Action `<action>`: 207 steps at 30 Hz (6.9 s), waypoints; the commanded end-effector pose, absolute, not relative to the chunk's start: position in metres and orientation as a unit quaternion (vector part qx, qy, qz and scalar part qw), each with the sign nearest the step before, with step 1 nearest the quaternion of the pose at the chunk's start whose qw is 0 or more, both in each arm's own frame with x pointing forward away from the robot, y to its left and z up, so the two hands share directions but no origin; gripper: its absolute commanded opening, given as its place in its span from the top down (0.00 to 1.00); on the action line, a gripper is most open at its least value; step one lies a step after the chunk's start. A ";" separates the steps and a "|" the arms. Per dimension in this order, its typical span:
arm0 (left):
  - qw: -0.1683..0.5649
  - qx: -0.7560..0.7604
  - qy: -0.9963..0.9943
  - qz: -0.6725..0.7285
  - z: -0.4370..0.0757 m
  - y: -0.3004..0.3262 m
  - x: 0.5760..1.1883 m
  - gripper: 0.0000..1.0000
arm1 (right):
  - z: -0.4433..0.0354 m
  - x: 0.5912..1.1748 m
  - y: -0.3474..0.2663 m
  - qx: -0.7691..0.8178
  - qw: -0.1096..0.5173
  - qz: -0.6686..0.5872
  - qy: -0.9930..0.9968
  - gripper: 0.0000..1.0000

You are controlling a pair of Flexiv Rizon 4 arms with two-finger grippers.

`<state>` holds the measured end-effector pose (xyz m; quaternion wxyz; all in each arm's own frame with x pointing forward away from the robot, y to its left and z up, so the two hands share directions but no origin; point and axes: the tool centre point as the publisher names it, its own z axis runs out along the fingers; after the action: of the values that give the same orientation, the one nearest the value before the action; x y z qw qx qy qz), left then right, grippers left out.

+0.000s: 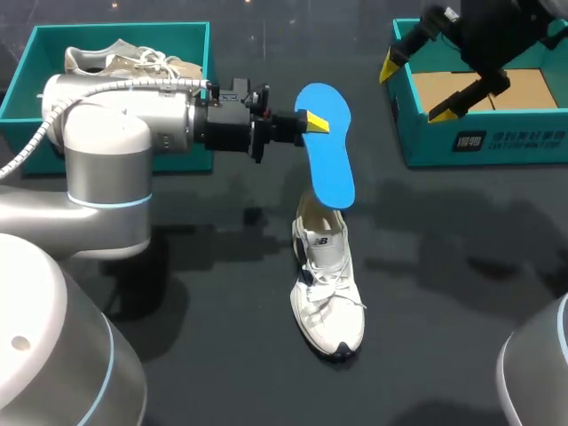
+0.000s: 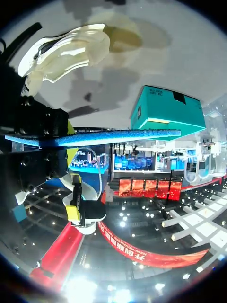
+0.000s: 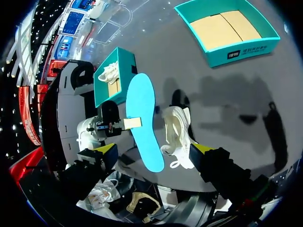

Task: Take the shoe out of the shoebox, open the shoe tongue, remove and reinsert the insole, then place the shoe into the shoebox

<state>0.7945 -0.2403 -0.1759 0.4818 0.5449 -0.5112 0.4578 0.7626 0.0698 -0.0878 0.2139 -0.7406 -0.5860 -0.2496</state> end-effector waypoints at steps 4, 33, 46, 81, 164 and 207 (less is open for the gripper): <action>0.481 0.545 -0.512 0.457 -0.176 -0.240 0.794 1.00 | -0.104 0.759 0.068 -0.674 0.334 -0.403 -0.522 0.00; 0.429 0.494 -0.545 0.525 -0.163 -0.233 0.798 1.00 | -0.131 0.759 0.063 -0.644 0.385 -0.465 -0.469 0.00; 0.307 0.401 -0.606 0.615 -0.146 -0.228 0.798 1.00 | -0.138 0.761 0.059 -0.636 0.402 -0.475 -0.455 0.00; 0.028 0.078 -0.710 0.699 -0.141 -0.223 0.785 1.00 | -0.138 0.761 0.059 -0.636 0.402 -0.475 -0.455 0.00; -0.452 -0.475 -0.528 0.540 -0.134 -0.219 0.806 1.00 | -0.138 0.761 0.059 -0.636 0.402 -0.475 -0.455 0.00; -0.514 -0.513 -0.510 0.462 -0.144 -0.237 0.808 1.00 | -0.143 0.773 0.117 -0.556 0.409 -0.477 -0.544 0.04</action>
<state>0.8057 -0.2301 -0.1427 0.5119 0.5132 0.5102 -0.4629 0.7632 0.1094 -0.1403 0.4044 -0.5609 -0.5398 -0.4801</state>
